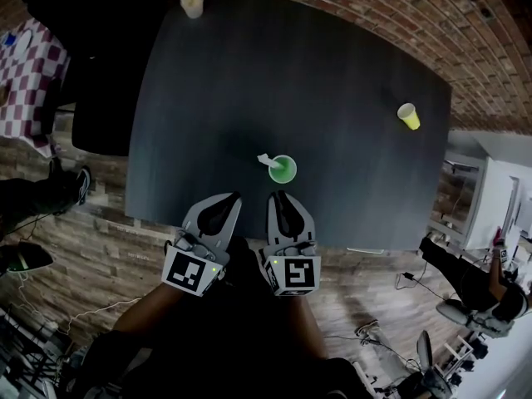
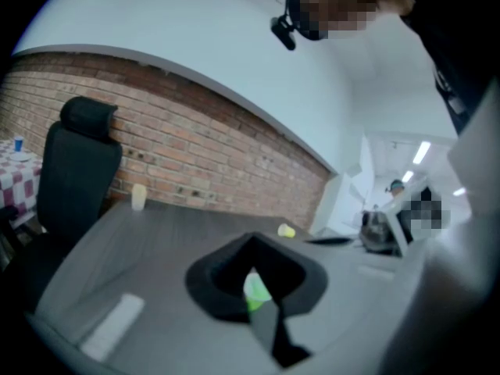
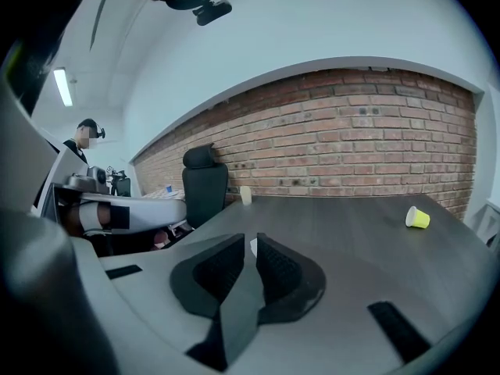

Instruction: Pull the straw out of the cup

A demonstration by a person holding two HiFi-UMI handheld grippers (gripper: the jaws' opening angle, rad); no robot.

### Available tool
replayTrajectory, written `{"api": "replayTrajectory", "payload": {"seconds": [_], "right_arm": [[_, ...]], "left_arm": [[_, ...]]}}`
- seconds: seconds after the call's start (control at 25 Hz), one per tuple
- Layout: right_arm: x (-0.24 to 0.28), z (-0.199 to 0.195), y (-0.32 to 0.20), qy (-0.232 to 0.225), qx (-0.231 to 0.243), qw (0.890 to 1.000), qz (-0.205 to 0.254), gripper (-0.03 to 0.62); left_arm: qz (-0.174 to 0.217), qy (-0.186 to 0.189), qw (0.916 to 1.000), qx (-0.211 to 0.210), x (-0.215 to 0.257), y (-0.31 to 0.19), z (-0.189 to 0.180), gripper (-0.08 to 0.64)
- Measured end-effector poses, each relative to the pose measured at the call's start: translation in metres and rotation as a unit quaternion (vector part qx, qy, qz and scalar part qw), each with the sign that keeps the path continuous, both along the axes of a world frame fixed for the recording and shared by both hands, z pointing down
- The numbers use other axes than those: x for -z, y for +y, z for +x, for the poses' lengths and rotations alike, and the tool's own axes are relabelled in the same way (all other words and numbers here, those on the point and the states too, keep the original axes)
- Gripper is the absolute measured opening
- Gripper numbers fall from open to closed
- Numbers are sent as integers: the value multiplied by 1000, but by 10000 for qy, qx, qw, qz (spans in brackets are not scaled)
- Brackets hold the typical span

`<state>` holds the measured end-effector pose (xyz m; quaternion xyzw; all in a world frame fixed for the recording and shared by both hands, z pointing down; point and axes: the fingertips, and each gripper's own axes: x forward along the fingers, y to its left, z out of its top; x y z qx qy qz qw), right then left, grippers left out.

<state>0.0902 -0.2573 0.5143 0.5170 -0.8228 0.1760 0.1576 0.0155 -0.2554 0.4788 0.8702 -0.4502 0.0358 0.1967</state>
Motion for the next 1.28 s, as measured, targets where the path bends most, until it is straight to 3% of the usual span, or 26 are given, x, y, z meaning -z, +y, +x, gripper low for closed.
{"api": "replayTrajectory", "payload": {"seconds": [0.76,1.04,1.28], "right_arm": [[-56,-7,-16,920,244,9952,-242,68],[-72,-9,-27,1039,310,9935,-342,77],[-83,-9,-33,1550,432,9864,-325,97]], "left_arm": [[-322,-25,9994,159,-39,-21,-13,5],[-461,-36,9988,166,-47,-26,-15,5],[-531,-12,9984,183,-54,-30,-16,5]]}}
